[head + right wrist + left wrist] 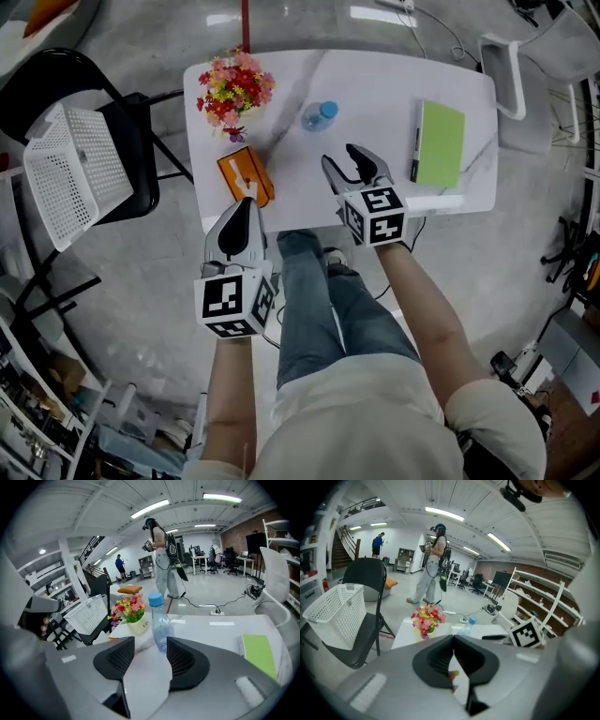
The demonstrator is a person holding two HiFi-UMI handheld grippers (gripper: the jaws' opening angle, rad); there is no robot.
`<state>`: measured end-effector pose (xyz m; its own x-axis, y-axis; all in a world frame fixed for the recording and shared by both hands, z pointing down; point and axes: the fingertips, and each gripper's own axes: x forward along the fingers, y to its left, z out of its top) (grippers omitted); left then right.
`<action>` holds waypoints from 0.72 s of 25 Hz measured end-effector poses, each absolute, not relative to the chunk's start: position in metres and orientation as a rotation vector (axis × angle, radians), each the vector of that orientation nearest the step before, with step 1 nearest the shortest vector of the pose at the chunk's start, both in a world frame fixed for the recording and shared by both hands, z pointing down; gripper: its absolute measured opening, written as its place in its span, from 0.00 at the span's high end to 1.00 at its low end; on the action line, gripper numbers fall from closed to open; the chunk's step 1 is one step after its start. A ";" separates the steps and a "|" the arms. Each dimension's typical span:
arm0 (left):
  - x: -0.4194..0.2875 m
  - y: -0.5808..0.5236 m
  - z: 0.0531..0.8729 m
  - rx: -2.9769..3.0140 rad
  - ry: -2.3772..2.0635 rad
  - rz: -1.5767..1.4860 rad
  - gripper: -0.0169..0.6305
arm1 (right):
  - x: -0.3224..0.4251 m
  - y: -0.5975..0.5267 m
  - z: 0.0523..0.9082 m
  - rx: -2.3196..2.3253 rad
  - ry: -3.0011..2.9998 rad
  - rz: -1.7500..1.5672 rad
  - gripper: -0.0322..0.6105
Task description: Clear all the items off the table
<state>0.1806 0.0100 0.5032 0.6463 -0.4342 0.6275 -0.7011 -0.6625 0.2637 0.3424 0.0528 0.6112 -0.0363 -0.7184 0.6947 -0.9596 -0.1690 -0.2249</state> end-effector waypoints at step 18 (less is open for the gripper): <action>0.212 -0.015 0.564 2.354 -0.760 0.815 0.96 | 0.361 0.000 0.696 1.882 -1.701 1.058 0.39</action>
<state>0.2120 -0.0152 0.5645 0.6598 -0.3301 0.6750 -0.6502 -0.7010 0.2928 0.3608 0.0005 0.6957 -0.0219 -0.6676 0.7442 -0.9627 -0.1866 -0.1957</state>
